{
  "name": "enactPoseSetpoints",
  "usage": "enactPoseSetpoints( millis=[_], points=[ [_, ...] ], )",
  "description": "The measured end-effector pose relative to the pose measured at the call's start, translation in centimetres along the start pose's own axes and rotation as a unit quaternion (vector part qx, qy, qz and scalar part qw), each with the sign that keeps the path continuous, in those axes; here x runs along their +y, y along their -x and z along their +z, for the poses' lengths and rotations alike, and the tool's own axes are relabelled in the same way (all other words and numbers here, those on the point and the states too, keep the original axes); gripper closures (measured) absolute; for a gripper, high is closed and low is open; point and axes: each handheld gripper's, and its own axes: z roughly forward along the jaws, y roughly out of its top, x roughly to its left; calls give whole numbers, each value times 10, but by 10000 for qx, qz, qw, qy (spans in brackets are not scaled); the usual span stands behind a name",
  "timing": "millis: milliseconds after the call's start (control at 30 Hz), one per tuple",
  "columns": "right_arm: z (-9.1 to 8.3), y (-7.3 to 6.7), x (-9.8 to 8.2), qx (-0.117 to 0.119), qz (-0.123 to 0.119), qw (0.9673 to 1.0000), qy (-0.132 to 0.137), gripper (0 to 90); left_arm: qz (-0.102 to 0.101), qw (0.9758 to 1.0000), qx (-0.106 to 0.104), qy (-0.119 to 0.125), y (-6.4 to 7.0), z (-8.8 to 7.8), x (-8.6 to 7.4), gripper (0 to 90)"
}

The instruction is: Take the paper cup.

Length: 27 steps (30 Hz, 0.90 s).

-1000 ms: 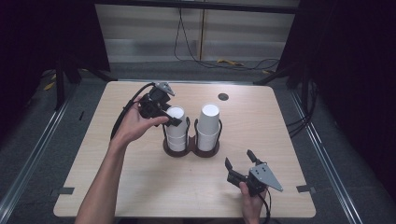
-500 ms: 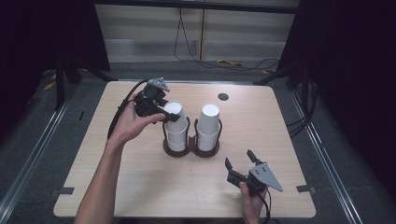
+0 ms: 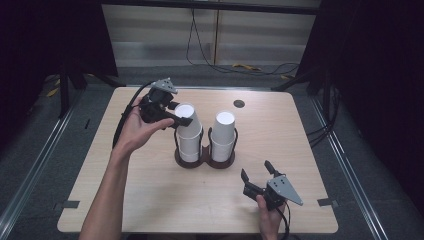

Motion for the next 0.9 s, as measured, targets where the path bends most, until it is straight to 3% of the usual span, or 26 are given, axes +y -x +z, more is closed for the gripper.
enactPoseSetpoints(
  millis=[333,633,900],
  points=[
    [0,0,0,-10,12,10000,-9,138,15,9990,22,452,4,-15,0,349],
    [0,0,0,-8,12,10000,-9,138,15,9963,188,837,8,-25,-5,347],
    [0,0,0,-17,12,10000,-12,138,-42,9939,147,1094,12,-27,-13,348]
  ],
)
